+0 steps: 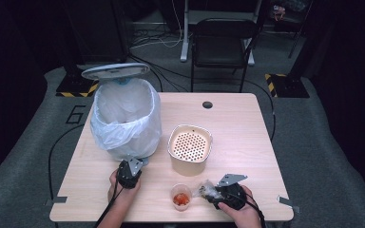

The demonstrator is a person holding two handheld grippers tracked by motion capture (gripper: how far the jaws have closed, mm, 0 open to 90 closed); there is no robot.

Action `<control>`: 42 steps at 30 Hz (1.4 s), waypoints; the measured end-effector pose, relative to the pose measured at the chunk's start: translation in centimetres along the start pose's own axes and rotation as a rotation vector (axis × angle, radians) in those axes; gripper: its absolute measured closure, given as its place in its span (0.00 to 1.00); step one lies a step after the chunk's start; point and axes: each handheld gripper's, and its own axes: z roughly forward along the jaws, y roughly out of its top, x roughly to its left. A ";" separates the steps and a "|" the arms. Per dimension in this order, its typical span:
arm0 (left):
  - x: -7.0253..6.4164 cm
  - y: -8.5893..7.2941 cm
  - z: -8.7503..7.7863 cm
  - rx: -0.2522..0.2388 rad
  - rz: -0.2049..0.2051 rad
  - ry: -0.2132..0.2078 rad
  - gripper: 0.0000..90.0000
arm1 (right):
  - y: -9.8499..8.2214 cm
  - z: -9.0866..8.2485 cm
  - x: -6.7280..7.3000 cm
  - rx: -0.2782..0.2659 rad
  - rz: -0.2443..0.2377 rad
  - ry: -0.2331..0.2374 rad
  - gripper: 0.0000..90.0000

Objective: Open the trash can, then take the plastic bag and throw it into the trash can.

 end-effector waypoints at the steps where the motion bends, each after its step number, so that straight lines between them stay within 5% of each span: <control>1: 0.1 0.0 0.0 0.002 -0.001 -0.004 0.99 | 0.0 0.0 -0.1 -0.001 0.020 0.008 0.62; 8: 0.1 0.0 0.0 -0.002 -0.012 -0.005 0.99 | 0.2 -0.5 -0.2 -0.005 -0.007 -0.012 0.64; 12: 0.2 0.0 0.0 -0.004 -0.023 -0.012 0.99 | 0.6 -0.8 -0.2 -0.012 0.030 -0.011 0.65; 27: 0.0 0.0 0.0 -0.007 -0.012 -0.003 0.99 | 1.1 -1.6 -0.4 -0.020 0.025 -0.008 0.65; 42: 0.0 0.0 0.0 -0.003 -0.004 -0.001 0.99 | 3.6 -4.9 -1.2 -0.022 -0.004 -0.014 0.65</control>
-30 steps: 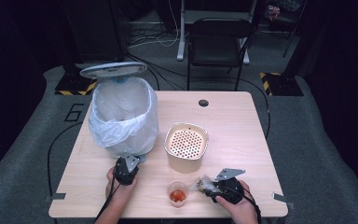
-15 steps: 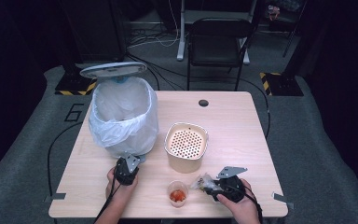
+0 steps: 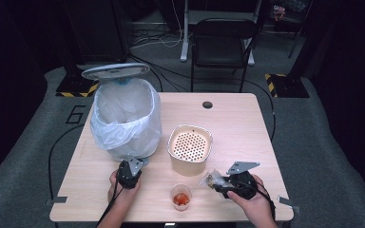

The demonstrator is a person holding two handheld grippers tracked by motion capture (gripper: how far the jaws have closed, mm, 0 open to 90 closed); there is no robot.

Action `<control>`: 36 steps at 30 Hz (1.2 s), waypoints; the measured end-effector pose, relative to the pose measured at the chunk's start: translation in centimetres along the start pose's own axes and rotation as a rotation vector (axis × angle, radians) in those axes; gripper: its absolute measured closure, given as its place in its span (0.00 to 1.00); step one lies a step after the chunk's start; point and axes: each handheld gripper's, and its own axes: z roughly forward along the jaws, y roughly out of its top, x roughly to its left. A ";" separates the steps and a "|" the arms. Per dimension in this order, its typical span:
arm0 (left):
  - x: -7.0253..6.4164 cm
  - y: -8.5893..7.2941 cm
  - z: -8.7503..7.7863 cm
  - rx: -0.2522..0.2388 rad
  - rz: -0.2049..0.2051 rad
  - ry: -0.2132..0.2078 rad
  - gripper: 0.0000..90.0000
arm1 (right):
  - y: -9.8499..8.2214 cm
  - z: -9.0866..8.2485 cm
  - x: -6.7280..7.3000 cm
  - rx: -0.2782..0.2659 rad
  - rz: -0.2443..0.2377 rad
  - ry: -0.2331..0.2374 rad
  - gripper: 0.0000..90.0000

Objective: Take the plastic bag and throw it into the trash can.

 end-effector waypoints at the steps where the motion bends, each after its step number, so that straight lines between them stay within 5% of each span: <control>1: 0.0 0.0 0.0 0.000 0.001 0.002 0.99 | 0.3 -0.3 0.0 0.000 -0.006 0.003 0.65; 17: 0.0 0.0 0.0 0.002 0.000 -0.004 0.99 | 6.4 -5.4 0.7 -0.078 -0.099 0.044 0.65; 36: 0.1 0.0 0.0 0.004 -0.001 -0.007 0.99 | 15.4 -4.7 2.6 -0.159 -0.209 0.100 0.65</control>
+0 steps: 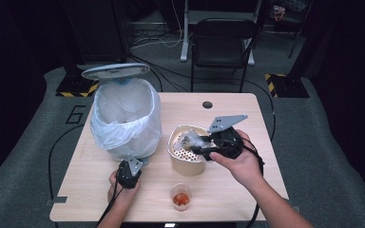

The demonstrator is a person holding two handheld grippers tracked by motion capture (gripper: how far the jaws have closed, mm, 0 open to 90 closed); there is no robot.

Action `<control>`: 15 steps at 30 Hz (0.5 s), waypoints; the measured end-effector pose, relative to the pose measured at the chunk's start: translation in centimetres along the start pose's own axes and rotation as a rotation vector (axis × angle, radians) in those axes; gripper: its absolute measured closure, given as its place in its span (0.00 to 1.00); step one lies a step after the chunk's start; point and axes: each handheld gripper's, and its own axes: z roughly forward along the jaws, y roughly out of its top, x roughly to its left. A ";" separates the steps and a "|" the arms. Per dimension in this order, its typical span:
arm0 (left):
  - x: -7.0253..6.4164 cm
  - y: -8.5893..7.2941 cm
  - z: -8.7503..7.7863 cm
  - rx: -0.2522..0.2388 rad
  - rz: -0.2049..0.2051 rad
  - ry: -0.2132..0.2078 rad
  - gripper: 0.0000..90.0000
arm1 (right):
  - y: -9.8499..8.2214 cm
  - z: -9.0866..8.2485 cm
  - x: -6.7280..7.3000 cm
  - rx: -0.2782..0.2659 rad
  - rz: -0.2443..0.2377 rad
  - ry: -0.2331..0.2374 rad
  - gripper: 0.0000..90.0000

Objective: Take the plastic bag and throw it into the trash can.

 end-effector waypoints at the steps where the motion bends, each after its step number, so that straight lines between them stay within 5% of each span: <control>1: -0.1 0.0 0.0 -0.007 -0.009 0.002 0.99 | 1.1 0.6 -0.1 -0.008 -0.003 0.009 0.65; 15: 0.0 0.0 0.0 -0.010 0.010 0.015 0.99 | 7.8 3.8 -0.9 -0.012 -0.065 0.046 0.65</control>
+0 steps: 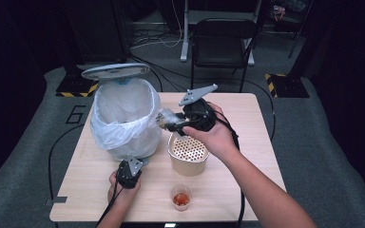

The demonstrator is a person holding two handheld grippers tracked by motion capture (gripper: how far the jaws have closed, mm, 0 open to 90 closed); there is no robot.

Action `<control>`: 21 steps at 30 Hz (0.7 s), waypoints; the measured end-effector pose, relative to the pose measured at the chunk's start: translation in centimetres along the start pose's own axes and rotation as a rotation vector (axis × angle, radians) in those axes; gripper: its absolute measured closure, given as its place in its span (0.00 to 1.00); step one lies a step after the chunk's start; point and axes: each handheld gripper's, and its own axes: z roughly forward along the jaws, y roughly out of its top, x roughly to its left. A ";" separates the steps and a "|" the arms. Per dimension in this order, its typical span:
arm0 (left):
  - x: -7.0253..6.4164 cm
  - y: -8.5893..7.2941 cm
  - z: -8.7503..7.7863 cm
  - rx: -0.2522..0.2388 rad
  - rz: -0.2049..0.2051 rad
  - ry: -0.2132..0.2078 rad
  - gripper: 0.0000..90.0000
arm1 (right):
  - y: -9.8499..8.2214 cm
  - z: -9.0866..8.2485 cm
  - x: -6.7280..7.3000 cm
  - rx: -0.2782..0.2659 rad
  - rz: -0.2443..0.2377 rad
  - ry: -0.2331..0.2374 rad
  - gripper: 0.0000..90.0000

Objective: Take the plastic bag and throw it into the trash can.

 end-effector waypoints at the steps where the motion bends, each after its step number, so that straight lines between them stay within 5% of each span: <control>1: 0.0 0.0 0.0 0.007 -0.001 -0.009 0.99 | 0.4 0.2 -0.1 0.006 -0.001 0.004 0.65; 7: 0.0 0.0 0.0 0.006 0.000 -0.008 0.99 | 2.1 1.1 -0.6 0.010 -0.033 0.000 0.65; 21: 0.1 0.0 0.0 0.007 0.001 -0.009 0.99 | 5.4 5.4 -1.8 0.005 -0.011 0.027 0.65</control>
